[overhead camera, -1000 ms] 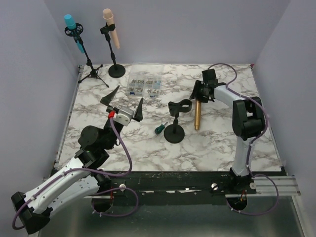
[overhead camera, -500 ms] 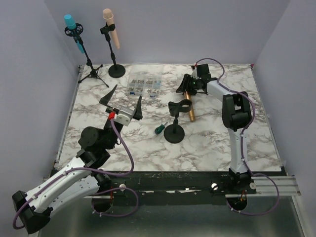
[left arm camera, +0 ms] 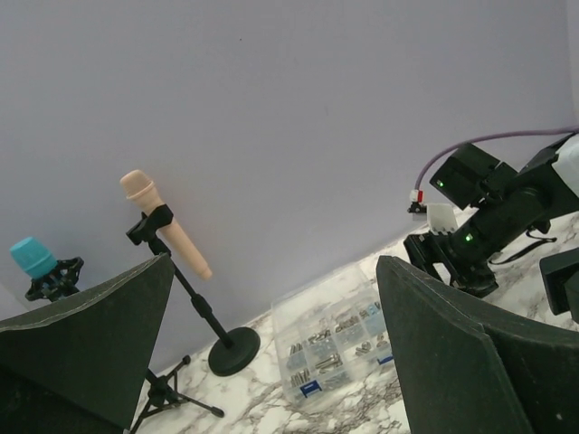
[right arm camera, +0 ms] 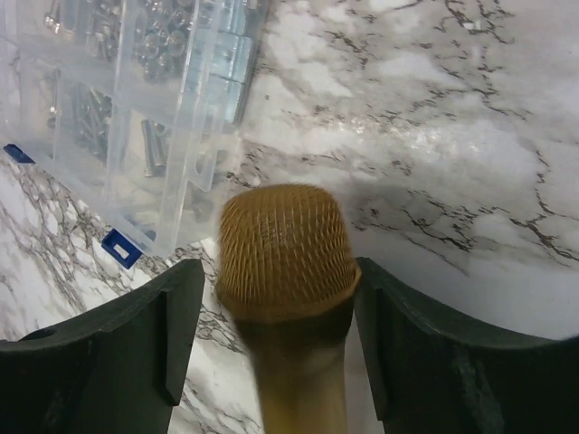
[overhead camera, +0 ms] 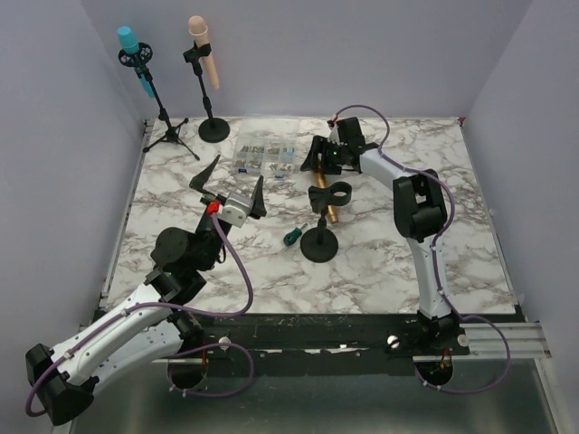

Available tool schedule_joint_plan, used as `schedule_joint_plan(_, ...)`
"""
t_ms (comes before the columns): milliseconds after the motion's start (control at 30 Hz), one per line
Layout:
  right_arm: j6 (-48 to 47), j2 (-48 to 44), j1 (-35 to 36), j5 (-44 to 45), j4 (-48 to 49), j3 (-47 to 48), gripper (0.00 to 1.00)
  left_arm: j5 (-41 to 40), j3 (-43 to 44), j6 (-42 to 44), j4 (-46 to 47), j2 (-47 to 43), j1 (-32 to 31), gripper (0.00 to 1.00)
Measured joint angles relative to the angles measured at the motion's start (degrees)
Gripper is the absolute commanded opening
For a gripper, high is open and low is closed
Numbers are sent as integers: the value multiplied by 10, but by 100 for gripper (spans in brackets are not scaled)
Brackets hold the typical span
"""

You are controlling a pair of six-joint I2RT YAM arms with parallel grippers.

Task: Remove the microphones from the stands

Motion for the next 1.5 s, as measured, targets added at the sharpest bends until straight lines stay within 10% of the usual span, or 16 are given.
schedule_joint_plan(467,-37,-10,16,31,23,-8,100,-2,0,0,2,-12,1,98)
schedule_joint_plan(1500,-22,-217,-55,66,2,-257,100,4,0,-15,-22,-10,2,98)
